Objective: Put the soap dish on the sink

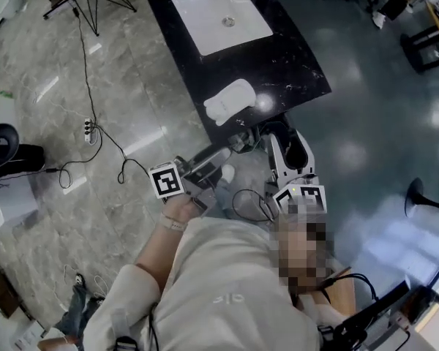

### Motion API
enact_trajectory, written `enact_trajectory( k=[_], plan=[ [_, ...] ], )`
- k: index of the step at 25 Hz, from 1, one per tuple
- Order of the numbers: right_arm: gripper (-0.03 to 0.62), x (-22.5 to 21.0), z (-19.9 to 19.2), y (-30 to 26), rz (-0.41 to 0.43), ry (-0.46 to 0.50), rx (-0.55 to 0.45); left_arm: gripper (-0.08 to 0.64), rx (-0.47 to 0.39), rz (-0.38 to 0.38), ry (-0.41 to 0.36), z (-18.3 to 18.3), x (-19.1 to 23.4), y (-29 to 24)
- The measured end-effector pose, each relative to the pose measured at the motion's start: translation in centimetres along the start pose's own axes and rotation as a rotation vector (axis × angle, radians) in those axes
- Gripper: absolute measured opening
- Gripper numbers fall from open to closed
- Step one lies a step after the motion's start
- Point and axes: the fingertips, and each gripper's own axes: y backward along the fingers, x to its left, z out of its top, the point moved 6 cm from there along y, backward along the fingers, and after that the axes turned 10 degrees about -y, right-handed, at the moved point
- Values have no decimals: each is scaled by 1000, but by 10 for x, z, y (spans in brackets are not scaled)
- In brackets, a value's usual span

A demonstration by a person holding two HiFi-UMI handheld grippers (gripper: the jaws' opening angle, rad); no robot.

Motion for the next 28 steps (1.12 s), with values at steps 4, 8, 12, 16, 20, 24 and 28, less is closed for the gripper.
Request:
enact_trajectory(
  k=[4, 8, 12, 16, 20, 24, 28],
  plan=[
    [238, -27, 21, 55, -91, -10, -77, 341, 134, -84, -100, -25, -29, -55],
    [238, -55, 40, 124, -231, -19, -193, 341, 298, -215, -97, -72, -59, -114],
    [229, -89, 52, 192, -329, -36, -271, 341, 429, -280, -67, -139, -86, -159],
    [210, -114, 65, 263, -447, -37, -355, 341, 590, -382, -65, -205, -120, -203],
    [185, -125, 67, 336, -603, -59, -461, 341, 766, -494, -39, -272, -158, -231],
    [167, -127, 61, 390, -727, -104, -551, 339, 915, -594, -15, -323, -191, -245],
    [163, -139, 47, 416, -784, -182, -641, 221, 1013, -675, 14, -355, -198, -257]
  ],
)
